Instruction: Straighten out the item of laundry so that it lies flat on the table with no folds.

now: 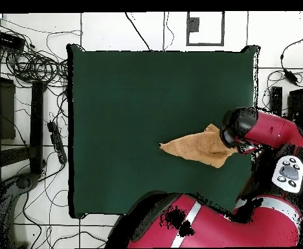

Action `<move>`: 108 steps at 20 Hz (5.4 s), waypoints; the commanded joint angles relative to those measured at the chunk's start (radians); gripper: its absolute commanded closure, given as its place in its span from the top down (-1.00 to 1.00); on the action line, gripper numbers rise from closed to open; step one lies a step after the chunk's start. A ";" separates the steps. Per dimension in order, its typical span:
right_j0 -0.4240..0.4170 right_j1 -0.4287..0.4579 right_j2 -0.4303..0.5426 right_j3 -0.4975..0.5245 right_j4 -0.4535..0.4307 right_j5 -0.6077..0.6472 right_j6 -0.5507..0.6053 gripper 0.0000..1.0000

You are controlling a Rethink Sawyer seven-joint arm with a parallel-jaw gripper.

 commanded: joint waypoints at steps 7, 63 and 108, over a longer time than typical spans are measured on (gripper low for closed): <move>-0.076 -0.105 0.152 0.153 0.084 -0.086 0.024 1.00; 0.073 -0.061 0.133 0.161 0.519 0.269 0.323 1.00; -0.023 -0.016 0.117 0.229 0.301 -0.081 -0.024 1.00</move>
